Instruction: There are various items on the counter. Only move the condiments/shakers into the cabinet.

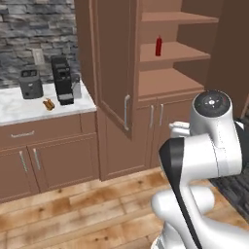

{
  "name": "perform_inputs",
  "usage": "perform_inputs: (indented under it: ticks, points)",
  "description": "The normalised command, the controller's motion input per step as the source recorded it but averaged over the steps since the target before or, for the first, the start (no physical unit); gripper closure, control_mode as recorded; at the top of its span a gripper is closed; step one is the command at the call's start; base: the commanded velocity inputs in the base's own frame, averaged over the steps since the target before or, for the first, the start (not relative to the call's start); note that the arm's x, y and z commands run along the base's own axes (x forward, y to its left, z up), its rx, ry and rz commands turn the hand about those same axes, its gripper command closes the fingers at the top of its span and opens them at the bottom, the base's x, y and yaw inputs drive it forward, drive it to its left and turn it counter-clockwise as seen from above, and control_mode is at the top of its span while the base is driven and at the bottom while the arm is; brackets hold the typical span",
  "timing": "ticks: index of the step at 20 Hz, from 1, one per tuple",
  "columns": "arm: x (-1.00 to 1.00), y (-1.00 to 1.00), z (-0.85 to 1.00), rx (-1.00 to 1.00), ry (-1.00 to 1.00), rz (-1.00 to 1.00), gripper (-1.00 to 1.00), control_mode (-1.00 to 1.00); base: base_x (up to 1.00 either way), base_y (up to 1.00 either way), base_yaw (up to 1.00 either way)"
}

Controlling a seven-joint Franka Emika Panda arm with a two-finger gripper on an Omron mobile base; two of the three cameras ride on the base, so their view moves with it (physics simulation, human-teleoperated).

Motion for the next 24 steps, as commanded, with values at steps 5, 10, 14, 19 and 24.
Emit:
perform_inputs:
  ticks: [5,10,14,19,24]
  points:
    - [0.00,0.00,0.00,0.00,0.00,0.00,-1.00,1.00,0.00,1.00,0.00]
    - [0.00,0.00,0.00,0.00,0.00,0.00,-1.00,1.00,0.03,1.00,0.00]
    - [0.00,0.00,0.00,0.00,0.00,0.00,-1.00,1.00,0.36,1.00,0.03]
    - [0.00,0.00,0.00,0.00,0.00,0.00,-1.00,1.00,0.91,0.95,0.20]
    - [0.00,0.00,0.00,0.00,0.00,0.00,-1.00,1.00,1.00,0.49,0.26]
